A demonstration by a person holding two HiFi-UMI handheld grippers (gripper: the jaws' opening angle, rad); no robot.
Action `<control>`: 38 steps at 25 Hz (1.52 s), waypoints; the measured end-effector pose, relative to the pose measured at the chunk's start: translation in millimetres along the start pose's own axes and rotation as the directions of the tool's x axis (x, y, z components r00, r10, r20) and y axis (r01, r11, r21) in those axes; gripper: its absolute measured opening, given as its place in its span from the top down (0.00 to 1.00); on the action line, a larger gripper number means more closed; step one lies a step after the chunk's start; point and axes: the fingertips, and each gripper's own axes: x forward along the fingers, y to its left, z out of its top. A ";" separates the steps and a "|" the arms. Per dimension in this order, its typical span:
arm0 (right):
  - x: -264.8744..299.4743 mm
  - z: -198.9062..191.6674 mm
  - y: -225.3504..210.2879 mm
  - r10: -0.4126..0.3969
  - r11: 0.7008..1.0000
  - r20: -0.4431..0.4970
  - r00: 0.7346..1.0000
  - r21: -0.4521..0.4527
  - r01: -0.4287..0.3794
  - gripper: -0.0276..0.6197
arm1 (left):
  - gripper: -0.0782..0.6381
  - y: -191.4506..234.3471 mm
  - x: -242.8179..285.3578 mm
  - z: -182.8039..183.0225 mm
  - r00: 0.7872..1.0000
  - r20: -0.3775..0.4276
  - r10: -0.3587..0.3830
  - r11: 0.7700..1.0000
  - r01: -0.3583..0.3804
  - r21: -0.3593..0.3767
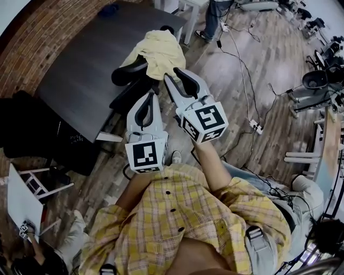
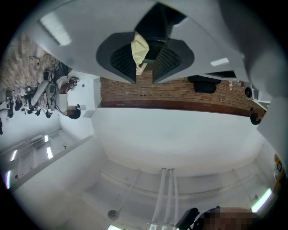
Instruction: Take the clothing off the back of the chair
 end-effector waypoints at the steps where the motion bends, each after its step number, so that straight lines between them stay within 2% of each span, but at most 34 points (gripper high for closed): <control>1: 3.2 -1.0 -3.5 0.007 1.000 -0.006 1.000 -0.002 -0.007 0.78 | 0.89 -0.5 2.1 -1.0 1.000 -0.002 0.006 1.000 -0.006 -0.001; 4: 15.2 -2.2 -14.0 0.020 1.000 -0.017 1.000 -0.004 -0.020 0.71 | 0.89 -0.2 7.8 -2.5 1.000 -0.007 0.023 1.000 -0.023 0.004; 8: 29.4 -2.6 -27.5 0.024 1.000 -0.019 1.000 0.004 -0.024 0.54 | 0.89 -1.8 13.0 -4.8 0.999 -0.016 0.039 0.999 -0.039 0.016; 19: 67.6 -15.2 -50.2 0.086 0.996 -0.065 0.994 -0.030 -0.088 0.31 | 0.89 -9.5 24.9 -8.1 0.998 -0.020 0.053 0.998 -0.052 0.031; 29: 104.6 -44.3 -78.4 0.109 0.992 -0.160 0.981 -0.043 -0.117 0.21 | 0.89 -9.9 34.7 -10.5 0.998 -0.029 0.051 0.998 -0.050 0.034; 38: 129.9 -65.3 -88.0 0.163 0.986 -0.194 0.967 0.002 -0.166 0.18 | 0.89 -17.0 43.9 -13.4 0.999 -0.031 0.030 0.999 -0.029 0.043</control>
